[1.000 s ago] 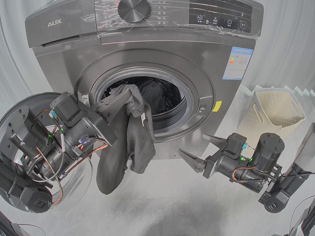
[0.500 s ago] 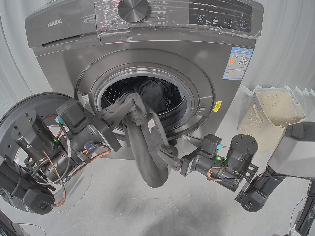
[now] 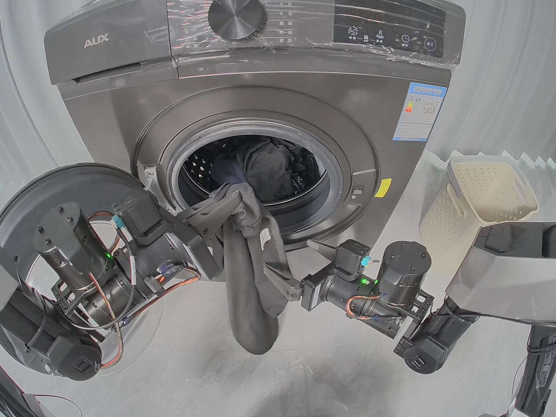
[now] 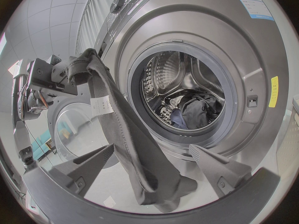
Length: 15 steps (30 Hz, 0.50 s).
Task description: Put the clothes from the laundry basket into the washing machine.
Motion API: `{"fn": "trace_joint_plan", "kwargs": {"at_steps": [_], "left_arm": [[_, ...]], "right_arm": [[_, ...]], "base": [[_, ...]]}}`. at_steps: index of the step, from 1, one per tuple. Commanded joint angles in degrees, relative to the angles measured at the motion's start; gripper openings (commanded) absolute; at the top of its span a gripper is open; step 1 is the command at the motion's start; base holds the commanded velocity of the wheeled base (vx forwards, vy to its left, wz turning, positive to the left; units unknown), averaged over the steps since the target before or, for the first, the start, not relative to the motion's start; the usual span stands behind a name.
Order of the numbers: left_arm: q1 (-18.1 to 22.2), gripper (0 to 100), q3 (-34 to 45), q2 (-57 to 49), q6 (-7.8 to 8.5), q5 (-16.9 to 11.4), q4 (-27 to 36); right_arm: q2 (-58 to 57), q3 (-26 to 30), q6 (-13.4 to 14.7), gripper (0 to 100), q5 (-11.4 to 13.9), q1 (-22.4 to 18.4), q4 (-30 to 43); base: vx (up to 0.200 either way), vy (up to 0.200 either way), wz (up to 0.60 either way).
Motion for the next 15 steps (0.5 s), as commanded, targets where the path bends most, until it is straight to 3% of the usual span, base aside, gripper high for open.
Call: {"fn": "trace_joint_plan", "kwargs": {"at_steps": [1, 10, 15], "left_arm": [[0.0, 0, -0.4, 0.2, -0.01, 0.0, -0.1], [-0.1, 0, -1.1, -0.1, -0.01, 0.0, -0.5], [-0.2, 0, -2.0, -0.6, -0.01, 0.0, -0.6]], "right_arm": [[2.6, -0.7, -0.1, 100, 0.3, 0.5, 0.0], [8.9, -8.2, -0.6, 100, 0.5, 4.5, 0.9], [13.5, -13.4, -0.6, 100, 0.4, 4.8, 1.2]], "base": [[0.000, 0.000, 0.00], [0.000, 0.000, 0.00], [0.000, 0.000, 0.00]]}}
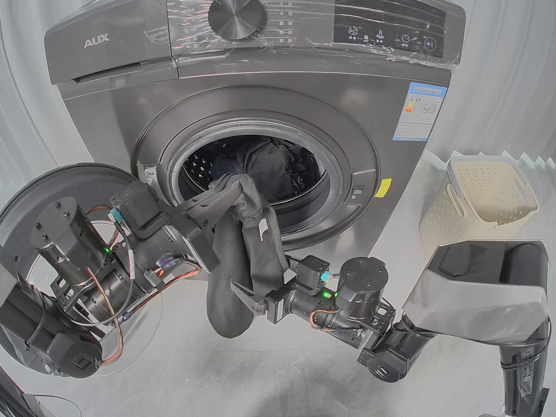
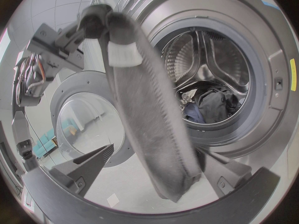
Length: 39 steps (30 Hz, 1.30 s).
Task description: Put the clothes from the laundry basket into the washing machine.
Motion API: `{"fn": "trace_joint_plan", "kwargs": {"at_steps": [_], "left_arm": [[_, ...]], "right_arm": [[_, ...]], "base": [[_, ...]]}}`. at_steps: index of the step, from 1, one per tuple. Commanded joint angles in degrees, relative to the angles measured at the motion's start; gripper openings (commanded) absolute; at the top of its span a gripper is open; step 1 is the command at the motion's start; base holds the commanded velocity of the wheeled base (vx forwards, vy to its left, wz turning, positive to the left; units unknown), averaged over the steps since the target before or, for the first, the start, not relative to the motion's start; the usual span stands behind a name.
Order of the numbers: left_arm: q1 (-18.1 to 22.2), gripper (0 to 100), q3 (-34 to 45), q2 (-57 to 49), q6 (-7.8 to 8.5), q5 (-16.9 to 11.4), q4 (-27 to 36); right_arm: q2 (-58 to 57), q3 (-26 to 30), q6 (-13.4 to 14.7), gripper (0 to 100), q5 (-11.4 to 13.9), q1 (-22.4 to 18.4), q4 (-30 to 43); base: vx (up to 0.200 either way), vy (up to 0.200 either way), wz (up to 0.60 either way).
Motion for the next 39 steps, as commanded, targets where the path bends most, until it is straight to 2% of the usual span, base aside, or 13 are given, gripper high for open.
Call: {"fn": "trace_joint_plan", "kwargs": {"at_steps": [1, 8, 12, 13, 19, 21, 27, 31, 39], "left_arm": [[-0.2, 0, -0.8, -0.5, -0.10, 0.0, -0.2], [-0.3, 0, -1.0, -0.5, -0.10, 0.1, -0.2], [-0.1, 0, -1.7, -0.5, -0.19, 0.1, -0.2], [0.0, 0, -1.8, -0.5, -0.19, 0.1, -0.2], [0.1, 0, -1.8, -0.5, -0.28, 0.1, -0.2], [0.3, 0, -1.8, -0.4, -0.37, 0.1, -0.2], [3.8, 0, -0.9, 1.5, -0.10, 0.1, -0.1], [4.4, 0, 1.2, 3.9, 0.07, -0.1, -0.2], [4.6, 0, 5.3, 9.6, 0.78, -0.5, -0.5]], "right_arm": [[6.3, -5.5, 0.0, 100, 0.0, 0.5, 0.1], [12.9, -16.8, 0.2, 100, -0.9, -1.5, 2.3], [14.3, -19.2, 0.2, 100, -1.5, -3.3, 3.1], [14.5, -19.2, 0.2, 0, -1.9, -3.5, 3.2], [13.8, -19.7, 0.3, 0, -2.6, -4.2, 3.1], [12.1, -18.7, 0.3, 0, -2.6, -5.6, 2.9], [1.9, -8.7, 0.1, 0, -2.2, -9.0, 2.5], [-4.2, -3.6, 0.0, 0, -1.8, -10.5, 2.4], [-10.6, 0.2, 0.0, 0, -1.6, -10.1, 2.4]], "base": [[0.000, 0.000, 0.00], [0.000, 0.000, 0.00], [0.000, 0.000, 0.00], [0.000, 0.000, 0.00], [0.000, 0.000, 0.00], [0.000, 0.000, 0.00], [0.000, 0.000, 0.00], [0.000, 0.000, 0.00], [0.000, 0.000, 0.00]]}}
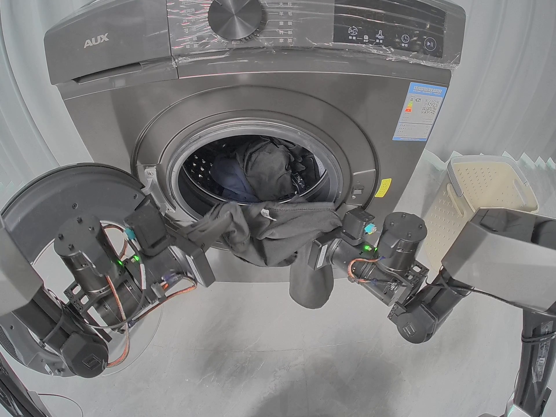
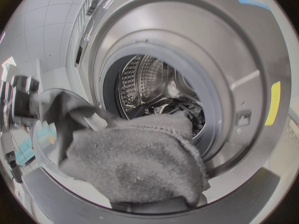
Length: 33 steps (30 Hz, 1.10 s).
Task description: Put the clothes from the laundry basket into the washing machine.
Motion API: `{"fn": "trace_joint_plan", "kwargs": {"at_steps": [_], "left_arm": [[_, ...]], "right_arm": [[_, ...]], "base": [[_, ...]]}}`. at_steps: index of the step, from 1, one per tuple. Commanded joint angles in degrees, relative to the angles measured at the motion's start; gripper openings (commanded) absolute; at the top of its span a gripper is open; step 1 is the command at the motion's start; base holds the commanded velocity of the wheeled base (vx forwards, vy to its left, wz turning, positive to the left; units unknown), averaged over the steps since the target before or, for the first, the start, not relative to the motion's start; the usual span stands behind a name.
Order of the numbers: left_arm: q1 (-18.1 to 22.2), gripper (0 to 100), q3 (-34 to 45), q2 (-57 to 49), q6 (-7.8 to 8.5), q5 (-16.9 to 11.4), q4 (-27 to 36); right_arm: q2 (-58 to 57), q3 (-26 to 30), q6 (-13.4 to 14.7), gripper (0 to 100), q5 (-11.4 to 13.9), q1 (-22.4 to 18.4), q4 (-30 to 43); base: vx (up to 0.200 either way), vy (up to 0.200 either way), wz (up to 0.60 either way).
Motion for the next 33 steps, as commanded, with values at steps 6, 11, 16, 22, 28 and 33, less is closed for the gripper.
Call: {"fn": "trace_joint_plan", "kwargs": {"at_steps": [6, 11, 16, 22, 28, 33], "left_arm": [[0.9, 0, 5.5, 9.3, 3.01, -1.8, -1.0], [1.0, 0, 5.8, 10.2, 3.10, -1.9, -1.0], [1.0, 100, 5.8, 10.5, 2.84, -1.9, -1.0], [0.4, 100, 11.2, 9.4, 3.10, -1.8, -1.1], [0.2, 100, 17.7, 7.2, 3.28, -1.9, -1.1], [-1.9, 100, 20.1, 7.9, 3.54, -1.9, -1.1]], "right_arm": [[-6.6, 2.0, 0.3, 0, -0.1, 1.9, -0.1], [-6.6, 1.6, 0.3, 0, -0.1, 2.6, -0.1], [-6.5, 1.7, 0.3, 0, -0.1, 2.4, -0.1], [-5.8, 1.2, 0.5, 0, -0.3, 1.2, -0.1], [-2.9, -0.7, 0.6, 0, 0.0, 0.4, -0.9], [-2.4, -2.2, 0.6, 0, -0.4, 1.3, -0.9]], "base": [[0.000, 0.000, 0.00], [0.000, 0.000, 0.00], [0.000, 0.000, 0.00], [0.000, 0.000, 0.00], [0.000, 0.000, 0.00], [0.000, 0.000, 0.00]]}}
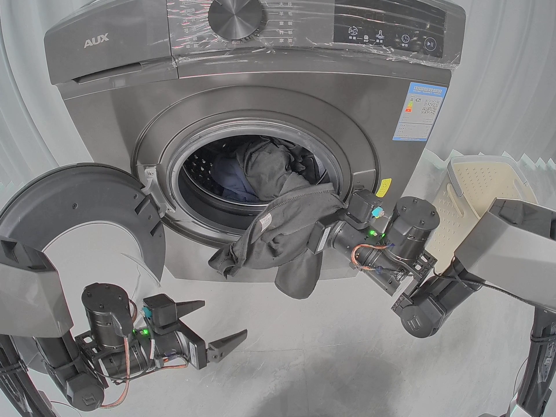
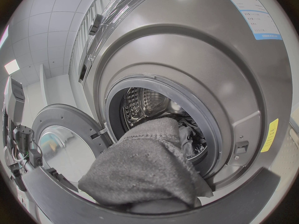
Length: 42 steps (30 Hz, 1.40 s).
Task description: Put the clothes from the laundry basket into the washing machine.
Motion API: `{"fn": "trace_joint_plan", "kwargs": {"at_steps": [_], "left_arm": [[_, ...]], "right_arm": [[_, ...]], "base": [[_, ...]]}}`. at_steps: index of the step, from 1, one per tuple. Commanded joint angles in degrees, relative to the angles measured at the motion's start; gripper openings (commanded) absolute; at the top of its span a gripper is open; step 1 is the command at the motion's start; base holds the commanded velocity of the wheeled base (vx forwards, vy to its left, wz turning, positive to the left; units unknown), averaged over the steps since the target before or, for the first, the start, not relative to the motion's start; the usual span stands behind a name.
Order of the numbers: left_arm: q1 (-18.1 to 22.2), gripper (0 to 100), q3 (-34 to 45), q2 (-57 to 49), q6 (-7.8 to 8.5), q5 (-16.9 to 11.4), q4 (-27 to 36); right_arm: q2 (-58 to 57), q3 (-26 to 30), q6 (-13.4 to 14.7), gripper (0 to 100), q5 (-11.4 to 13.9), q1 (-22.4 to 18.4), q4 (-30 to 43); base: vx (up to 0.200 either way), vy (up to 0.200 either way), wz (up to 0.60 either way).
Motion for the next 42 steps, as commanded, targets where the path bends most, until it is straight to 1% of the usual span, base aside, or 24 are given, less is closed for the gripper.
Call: {"fn": "trace_joint_plan", "kwargs": {"at_steps": [1, 4, 8, 9, 10, 12, 18, 25, 26, 28, 30, 36, 39, 40, 42], "left_arm": [[-2.3, 100, 1.6, -0.4, 0.09, 0.0, 0.0], [-4.1, 100, -1.6, -0.6, 0.18, 0.2, 0.0], [-3.9, 100, -8.8, -1.5, 0.09, 1.0, 0.0], [-3.9, 100, -8.8, -1.5, 0.09, 1.0, 0.0], [-4.1, 100, -9.9, -3.7, -0.44, 1.0, 0.0], [-4.3, 100, -9.7, -5.8, -0.70, 0.6, 0.1], [-3.5, 100, -11.7, -5.5, -0.61, 0.6, 0.0], [-2.5, 100, -16.2, -1.1, -0.08, 0.5, 0.1], [-2.4, 100, -17.8, 1.1, -0.08, 0.4, 0.1], [-2.2, 100, -18.4, 2.2, -0.08, 0.3, 0.1], [-2.1, 100, -20.8, 6.1, 0.27, 0.3, 0.0], [-4.3, 100, -24.8, 11.6, 0.71, 0.4, 0.0], [-4.4, 100, -27.1, 13.6, 0.79, 0.7, 0.0], [-4.1, 100, -29.7, 16.1, 0.71, 0.8, -0.1], [-3.9, 100, -30.9, 17.1, 0.44, 0.8, -0.2]], "right_arm": [[1.4, -1.1, 0.1, 0, -0.2, 1.1, -0.2], [1.5, -0.8, 0.9, 0, -0.4, 2.6, -0.3], [2.0, -0.7, 1.3, 0, -1.0, 3.4, -0.3], [2.0, -0.7, 1.3, 0, -1.0, 3.4, -0.3], [2.0, -0.7, 1.3, 0, -1.1, 3.4, -0.3], [2.0, -0.6, 1.4, 0, -1.1, 2.9, -0.4], [2.1, -0.6, 1.3, 0, -1.1, 2.7, -0.3], [1.9, -0.6, 1.3, 0, -1.2, 3.4, -0.3], [1.7, -0.6, 1.3, 0, -1.2, 3.4, -0.3], [1.6, -0.6, 1.3, 0, -1.2, 3.4, -0.3], [1.2, -0.6, 1.3, 0, -1.2, 3.7, -0.3], [1.0, -0.6, 1.3, 0, -1.3, 4.1, -0.2], [1.0, -0.6, 1.3, 0, -1.5, 4.6, -0.2], [1.0, -0.6, 1.3, 0, -1.8, 4.9, -0.2], [1.0, -0.6, 1.4, 0, -1.9, 5.3, -0.2]], "base": [[0.000, 0.000, 0.00], [0.000, 0.000, 0.00], [0.000, 0.000, 0.00], [0.000, 0.000, 0.00], [0.000, 0.000, 0.00], [0.000, 0.000, 0.00], [0.000, 0.000, 0.00], [0.000, 0.000, 0.00], [0.000, 0.000, 0.00], [0.000, 0.000, 0.00], [0.000, 0.000, 0.00], [0.000, 0.000, 0.00], [0.000, 0.000, 0.00], [0.000, 0.000, 0.00], [0.000, 0.000, 0.00]]}}
